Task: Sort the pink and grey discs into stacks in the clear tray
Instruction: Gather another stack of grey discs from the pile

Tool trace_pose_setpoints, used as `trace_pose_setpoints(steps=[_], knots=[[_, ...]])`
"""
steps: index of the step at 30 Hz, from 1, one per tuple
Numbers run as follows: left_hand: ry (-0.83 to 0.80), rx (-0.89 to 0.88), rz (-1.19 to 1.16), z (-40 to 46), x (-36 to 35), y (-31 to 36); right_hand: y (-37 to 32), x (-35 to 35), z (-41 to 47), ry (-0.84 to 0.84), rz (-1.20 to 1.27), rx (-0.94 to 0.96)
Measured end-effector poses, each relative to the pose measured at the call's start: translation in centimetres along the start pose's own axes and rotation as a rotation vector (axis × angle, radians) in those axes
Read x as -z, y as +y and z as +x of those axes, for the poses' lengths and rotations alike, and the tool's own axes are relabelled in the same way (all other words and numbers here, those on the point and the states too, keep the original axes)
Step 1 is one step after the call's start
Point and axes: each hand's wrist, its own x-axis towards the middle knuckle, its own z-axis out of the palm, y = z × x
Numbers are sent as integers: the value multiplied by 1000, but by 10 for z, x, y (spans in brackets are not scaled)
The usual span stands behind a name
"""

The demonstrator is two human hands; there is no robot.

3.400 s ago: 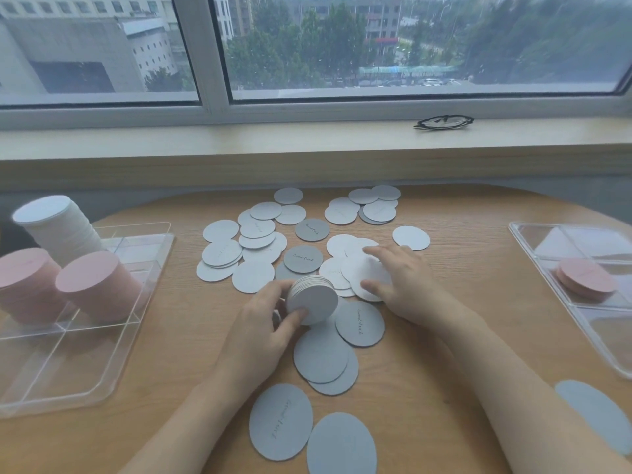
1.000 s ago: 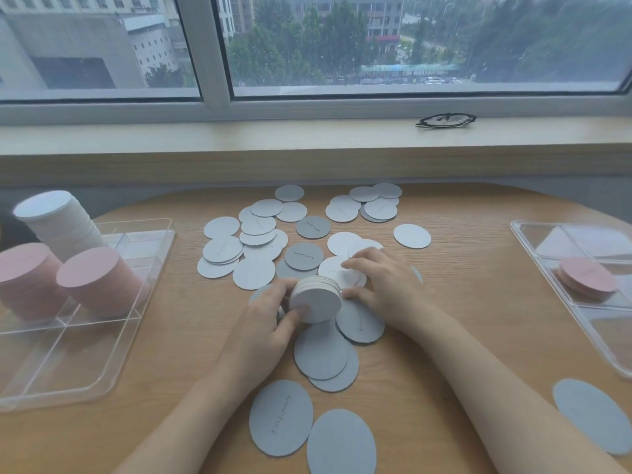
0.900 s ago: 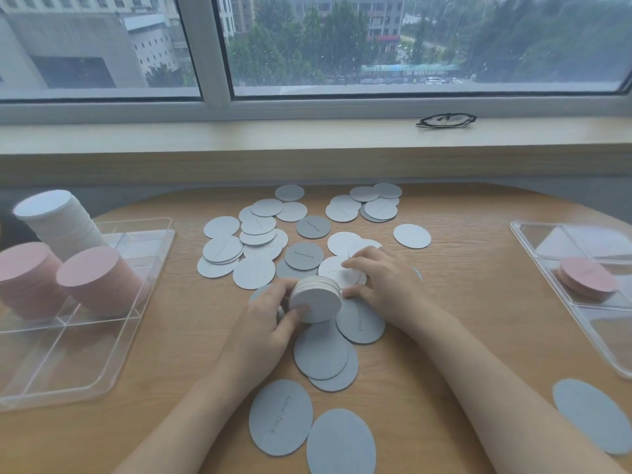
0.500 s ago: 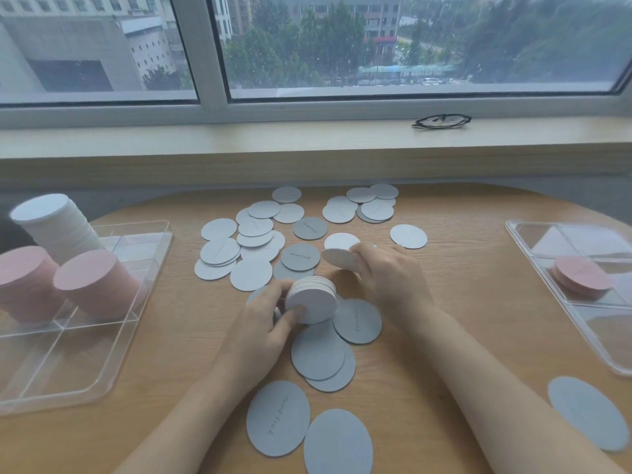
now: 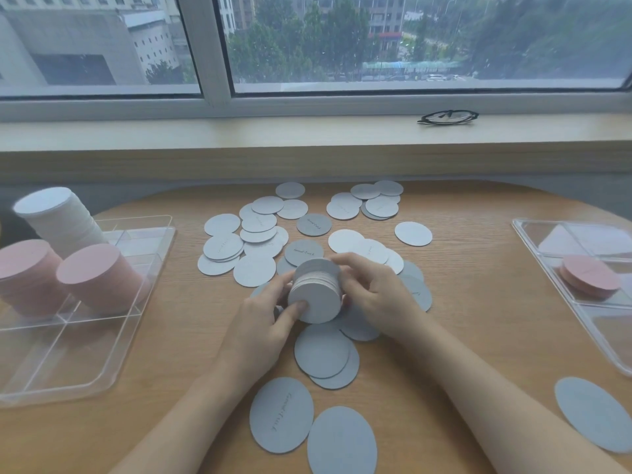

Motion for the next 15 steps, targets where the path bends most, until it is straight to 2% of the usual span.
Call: trace_pose_setpoints(steps=[5,8,10,13,15], knots=[[28,13,-24,0,-2,-2,-2,4,-3,-5,-167,67],[42,22,-35,0,-1,-3,0,2,-1,-78,-320,188],[37,9,-25,1,-1,-2,2,1,1,-117,-337,234],[10,-23,0,0,0,0,6,8,5,-23,-317,198],[-2,-38,13,0,0,1,16,21,11,104,-429,101]])
